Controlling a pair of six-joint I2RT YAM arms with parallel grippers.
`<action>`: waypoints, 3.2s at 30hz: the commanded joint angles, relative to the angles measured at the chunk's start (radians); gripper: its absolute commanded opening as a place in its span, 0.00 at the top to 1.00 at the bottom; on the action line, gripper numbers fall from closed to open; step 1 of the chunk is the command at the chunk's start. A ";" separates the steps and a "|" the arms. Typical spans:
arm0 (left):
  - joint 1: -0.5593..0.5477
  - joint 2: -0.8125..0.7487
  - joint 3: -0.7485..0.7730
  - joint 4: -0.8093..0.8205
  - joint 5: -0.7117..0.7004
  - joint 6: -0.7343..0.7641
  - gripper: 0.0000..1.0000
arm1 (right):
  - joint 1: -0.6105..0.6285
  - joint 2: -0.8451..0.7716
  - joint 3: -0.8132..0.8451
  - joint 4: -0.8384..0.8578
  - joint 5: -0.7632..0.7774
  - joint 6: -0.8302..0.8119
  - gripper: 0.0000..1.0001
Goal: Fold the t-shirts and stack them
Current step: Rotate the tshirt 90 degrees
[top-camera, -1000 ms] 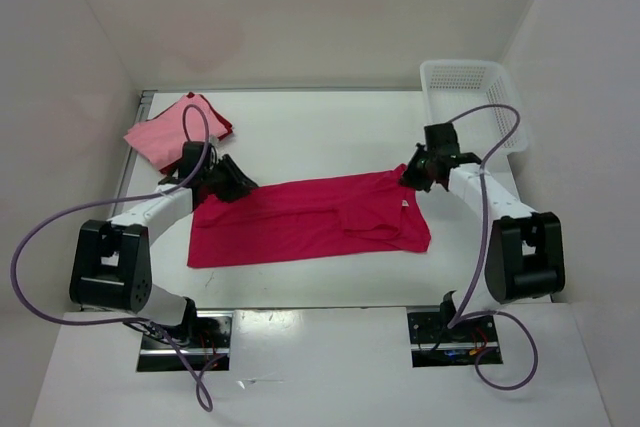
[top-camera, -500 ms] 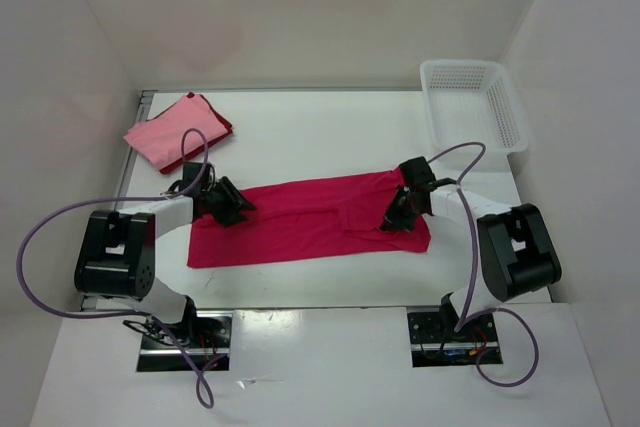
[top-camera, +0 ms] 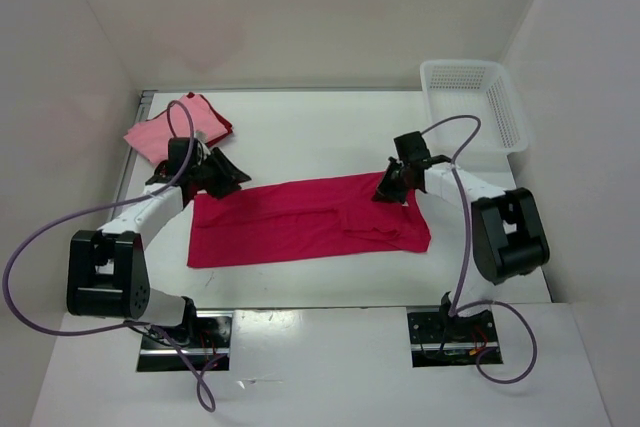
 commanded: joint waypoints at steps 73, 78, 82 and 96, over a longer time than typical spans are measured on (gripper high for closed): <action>-0.092 0.110 0.205 -0.168 0.032 0.235 0.41 | 0.318 0.244 0.090 0.117 -0.118 -0.051 1.00; -0.126 0.180 0.223 -0.168 0.032 0.254 0.41 | 0.180 0.097 -0.040 -0.056 -0.173 -0.222 1.00; -0.154 0.168 0.196 -0.178 0.018 0.276 0.40 | 0.107 0.019 -0.060 -0.047 -0.160 -0.222 0.61; -0.252 -0.146 -0.111 -0.248 -0.181 0.077 0.66 | -0.099 0.325 0.279 0.156 -0.118 -0.191 0.94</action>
